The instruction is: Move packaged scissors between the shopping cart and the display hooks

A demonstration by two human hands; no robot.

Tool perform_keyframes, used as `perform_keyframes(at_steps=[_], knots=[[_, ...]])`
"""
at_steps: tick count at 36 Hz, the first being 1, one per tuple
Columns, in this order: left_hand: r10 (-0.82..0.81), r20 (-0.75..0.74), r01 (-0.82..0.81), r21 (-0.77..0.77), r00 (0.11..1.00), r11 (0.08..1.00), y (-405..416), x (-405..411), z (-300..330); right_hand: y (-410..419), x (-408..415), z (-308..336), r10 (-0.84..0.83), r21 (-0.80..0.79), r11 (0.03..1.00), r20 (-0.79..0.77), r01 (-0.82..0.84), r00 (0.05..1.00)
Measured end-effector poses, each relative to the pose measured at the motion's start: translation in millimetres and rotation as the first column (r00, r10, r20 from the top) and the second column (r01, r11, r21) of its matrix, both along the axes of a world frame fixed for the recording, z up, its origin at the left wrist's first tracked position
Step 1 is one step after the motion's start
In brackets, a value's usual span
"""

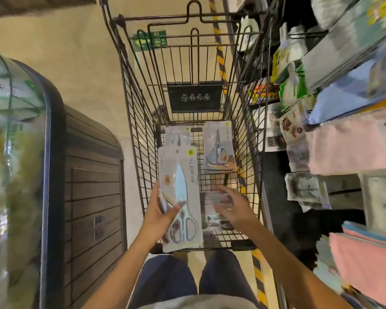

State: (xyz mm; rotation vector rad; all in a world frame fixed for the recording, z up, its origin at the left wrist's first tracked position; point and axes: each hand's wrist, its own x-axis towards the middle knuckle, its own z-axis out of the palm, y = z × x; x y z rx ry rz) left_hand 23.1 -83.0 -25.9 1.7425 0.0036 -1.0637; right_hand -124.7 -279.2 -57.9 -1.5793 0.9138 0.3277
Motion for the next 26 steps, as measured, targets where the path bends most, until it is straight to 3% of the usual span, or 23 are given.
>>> perform_keyframes(at_steps=[5,9,16,22,26], knots=[[-0.022,0.100,0.018,0.044,0.995,0.999,13.7,11.9,-19.0,-6.1,-17.4,-52.1,0.175,-0.139,0.972,-0.112,-0.190,0.978],[-0.034,0.141,0.022,0.082,0.989,0.996,18.1,15.2,-36.7,3.2,-22.0,-91.8,0.457,-0.268,0.830,-0.178,-0.489,0.872],[-0.036,0.118,0.024,0.099,0.992,0.995,16.8,15.7,-61.6,22.8,-19.7,-141.2,0.530,-0.409,0.760,-0.058,-0.504,0.846],[-0.065,0.107,0.050,0.142,0.992,0.989,16.5,14.8,-70.6,27.5,-14.9,-148.3,0.613,-0.486,0.646,-0.128,-0.589,0.779],[-0.072,0.108,0.055,0.156,0.992,0.986,17.3,14.6,-67.6,23.7,-9.4,-135.5,0.696,-0.410,0.582,-0.193,-0.702,0.691]])
